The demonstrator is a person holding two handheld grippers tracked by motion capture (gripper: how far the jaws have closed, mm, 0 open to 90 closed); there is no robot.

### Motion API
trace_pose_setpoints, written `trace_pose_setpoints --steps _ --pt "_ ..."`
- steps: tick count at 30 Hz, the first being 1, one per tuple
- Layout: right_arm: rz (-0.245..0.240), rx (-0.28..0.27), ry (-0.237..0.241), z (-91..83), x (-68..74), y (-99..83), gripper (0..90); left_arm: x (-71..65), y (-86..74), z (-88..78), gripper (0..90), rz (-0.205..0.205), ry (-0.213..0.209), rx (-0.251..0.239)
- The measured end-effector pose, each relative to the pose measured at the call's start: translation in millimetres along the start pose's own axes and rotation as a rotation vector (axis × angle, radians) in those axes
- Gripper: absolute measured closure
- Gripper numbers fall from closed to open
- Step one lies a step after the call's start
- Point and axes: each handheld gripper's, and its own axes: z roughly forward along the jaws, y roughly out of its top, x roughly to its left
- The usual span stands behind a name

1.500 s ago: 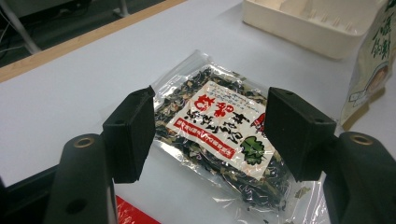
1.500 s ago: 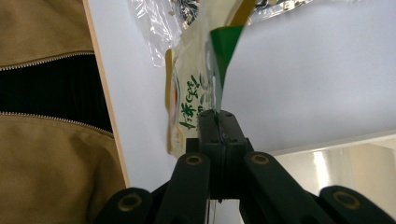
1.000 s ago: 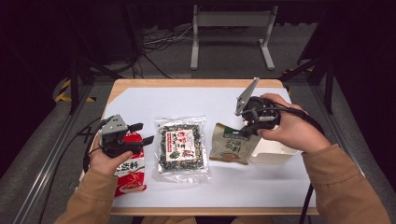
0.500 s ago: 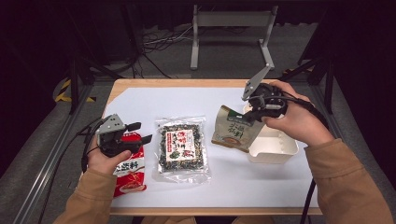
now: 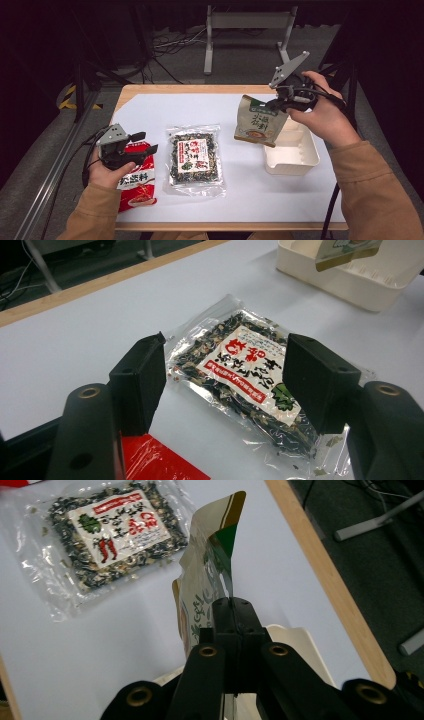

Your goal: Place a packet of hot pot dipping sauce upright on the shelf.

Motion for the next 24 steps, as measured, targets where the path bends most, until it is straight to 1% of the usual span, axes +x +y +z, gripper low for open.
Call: trace_pose_setpoints --steps 1,2,3,4,6,9,12,13,16,17,19,24 --pt "0.0 0.0 0.0 0.0 0.0 0.0 90.0 0.0 0.0 0.0 34.2 0.0 0.0 0.0" --pt "0.006 -0.006 -0.019 -1.0 -3.8 -1.6 90.0 0.6 -0.2 -0.6 34.2 0.002 0.001 0.001" --pt "0.01 -0.009 -0.032 -1.5 -5.2 -2.4 90.0 1.2 -0.6 -1.2 34.2 -0.005 0.001 0.002" --pt "0.01 -0.009 -0.032 -1.5 -5.2 -2.4 90.0 1.2 -0.6 -1.2 34.2 -0.005 0.001 0.002" --pt "0.019 -0.018 -0.051 -2.6 -8.3 -4.4 90.0 1.9 -0.8 -1.2 34.1 -0.01 0.001 0.0" --pt "0.033 -0.029 -0.085 -3.8 -13.2 -8.3 90.0 2.8 -0.4 -1.3 34.2 -0.004 0.004 -0.001" --pt "0.03 -0.035 -0.116 -5.3 -17.8 -12.2 90.0 2.7 0.0 -0.6 34.1 -0.005 0.003 -0.002" --pt "0.036 -0.038 -0.124 -5.6 -18.5 -13.3 90.0 2.4 0.1 -0.4 34.1 -0.009 0.002 -0.001" --pt "0.032 -0.042 -0.155 -6.8 -22.3 -17.1 90.0 2.7 0.6 0.6 34.1 0.0 0.001 0.002" --pt "0.032 -0.042 -0.155 -6.8 -22.3 -17.1 90.0 2.7 0.6 0.6 34.0 0.0 0.001 0.002" --pt "0.03 -0.046 -0.183 -7.8 -27.5 -21.9 90.0 2.7 1.0 0.5 34.0 0.001 0.001 0.0" --pt "0.022 -0.053 -0.212 -6.6 -37.4 -30.7 90.0 2.5 0.6 -0.1 34.0 -0.008 0.002 -0.006"
